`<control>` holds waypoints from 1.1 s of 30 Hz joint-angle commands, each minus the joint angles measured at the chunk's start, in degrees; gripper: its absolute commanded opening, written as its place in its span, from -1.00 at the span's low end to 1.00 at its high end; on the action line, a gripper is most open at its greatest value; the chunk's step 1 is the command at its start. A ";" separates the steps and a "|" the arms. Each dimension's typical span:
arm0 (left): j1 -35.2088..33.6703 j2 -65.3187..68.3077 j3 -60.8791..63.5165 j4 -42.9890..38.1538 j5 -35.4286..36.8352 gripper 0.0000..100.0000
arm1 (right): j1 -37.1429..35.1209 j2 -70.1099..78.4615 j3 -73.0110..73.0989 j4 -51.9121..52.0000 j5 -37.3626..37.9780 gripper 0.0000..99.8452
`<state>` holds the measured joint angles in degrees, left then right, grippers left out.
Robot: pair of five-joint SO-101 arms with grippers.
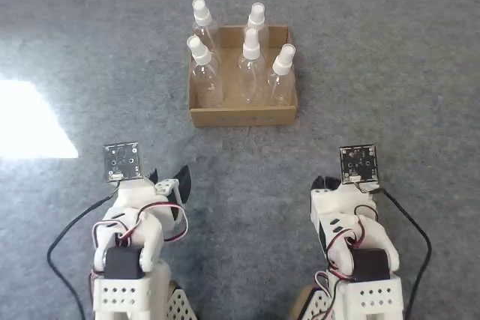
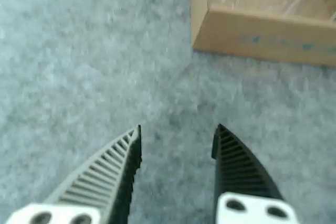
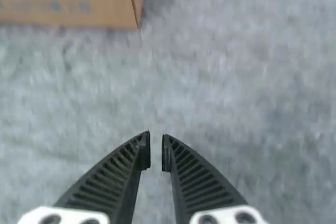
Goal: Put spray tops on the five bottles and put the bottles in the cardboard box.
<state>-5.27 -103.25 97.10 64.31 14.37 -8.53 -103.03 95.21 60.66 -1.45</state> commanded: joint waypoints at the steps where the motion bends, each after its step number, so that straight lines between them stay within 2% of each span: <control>1: -0.26 -0.88 -0.57 1.85 -0.35 -0.59 | 0.57 -0.92 1.23 6.11 0.88 -0.97; 7: -0.35 -0.88 -0.57 5.27 -0.35 -0.59 | 0.66 -0.92 1.23 14.37 0.97 -0.97; 13: -0.35 -0.88 -0.57 7.82 -0.09 -0.59 | 0.66 -0.92 1.23 14.37 0.97 -0.97; 33: -0.18 -0.88 -0.57 7.91 0.00 -0.59 | 0.40 -0.92 1.23 14.37 0.97 -0.97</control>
<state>-5.27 -103.25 97.10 71.96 14.37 -8.44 -103.12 95.21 74.73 -1.27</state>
